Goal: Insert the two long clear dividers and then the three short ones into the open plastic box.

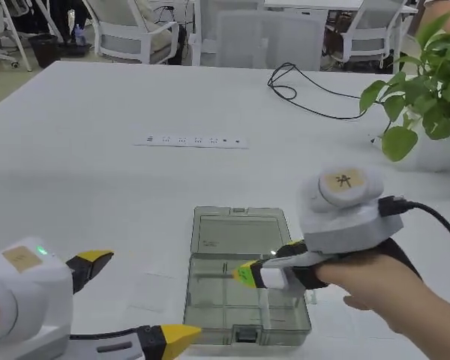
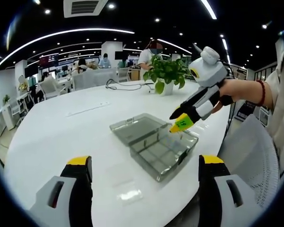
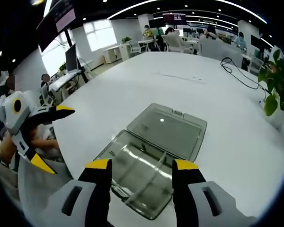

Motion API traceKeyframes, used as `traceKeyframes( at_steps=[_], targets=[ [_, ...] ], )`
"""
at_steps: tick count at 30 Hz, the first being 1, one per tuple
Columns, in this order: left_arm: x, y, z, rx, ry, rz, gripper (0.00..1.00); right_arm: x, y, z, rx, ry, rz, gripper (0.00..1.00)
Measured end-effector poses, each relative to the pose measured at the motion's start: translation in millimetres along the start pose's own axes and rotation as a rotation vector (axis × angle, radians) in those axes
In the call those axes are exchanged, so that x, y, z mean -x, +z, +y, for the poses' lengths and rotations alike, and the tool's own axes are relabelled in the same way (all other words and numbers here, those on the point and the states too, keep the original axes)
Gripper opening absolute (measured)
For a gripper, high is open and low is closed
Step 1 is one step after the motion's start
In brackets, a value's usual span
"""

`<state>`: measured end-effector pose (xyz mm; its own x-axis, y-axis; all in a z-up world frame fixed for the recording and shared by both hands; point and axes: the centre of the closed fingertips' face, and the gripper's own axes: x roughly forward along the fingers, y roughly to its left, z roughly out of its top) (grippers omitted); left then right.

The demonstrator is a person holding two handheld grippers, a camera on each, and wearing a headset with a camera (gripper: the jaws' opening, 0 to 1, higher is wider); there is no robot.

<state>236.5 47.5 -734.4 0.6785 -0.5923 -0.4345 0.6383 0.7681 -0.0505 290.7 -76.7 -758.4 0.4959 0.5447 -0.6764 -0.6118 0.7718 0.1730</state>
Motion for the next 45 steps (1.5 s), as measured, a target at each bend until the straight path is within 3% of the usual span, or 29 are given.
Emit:
traceKeyframes(
  at_steps=[3,4,16,29,40,45],
  targets=[
    [1.1,-0.6,0.1,0.000,0.000,0.004,0.96,6.6,4.8,1.5,0.008,0.018,-0.039,0.59],
    [1.4,-0.5,-0.1,0.000,-0.001,0.004,0.96,9.8,9.5,3.1,0.028,0.032,-0.075,0.60],
    [9.5,0.7,1.0,-0.009,0.003,0.000,0.98,31.7,8.1,8.7,0.095,0.091,-0.177,0.73],
    [14.0,-2.9,-1.3,-0.011,0.005,0.011,0.98,47.9,-8.0,3.1,0.172,0.122,-0.204,0.88],
    [16.3,-4.6,0.5,-0.013,0.025,0.033,0.96,53.1,-21.7,6.4,0.228,0.142,-0.205,0.91],
    [17.3,-7.3,8.0,-0.009,0.052,0.059,0.92,54.6,-23.5,7.9,0.243,0.146,-0.208,0.92]
  ],
)
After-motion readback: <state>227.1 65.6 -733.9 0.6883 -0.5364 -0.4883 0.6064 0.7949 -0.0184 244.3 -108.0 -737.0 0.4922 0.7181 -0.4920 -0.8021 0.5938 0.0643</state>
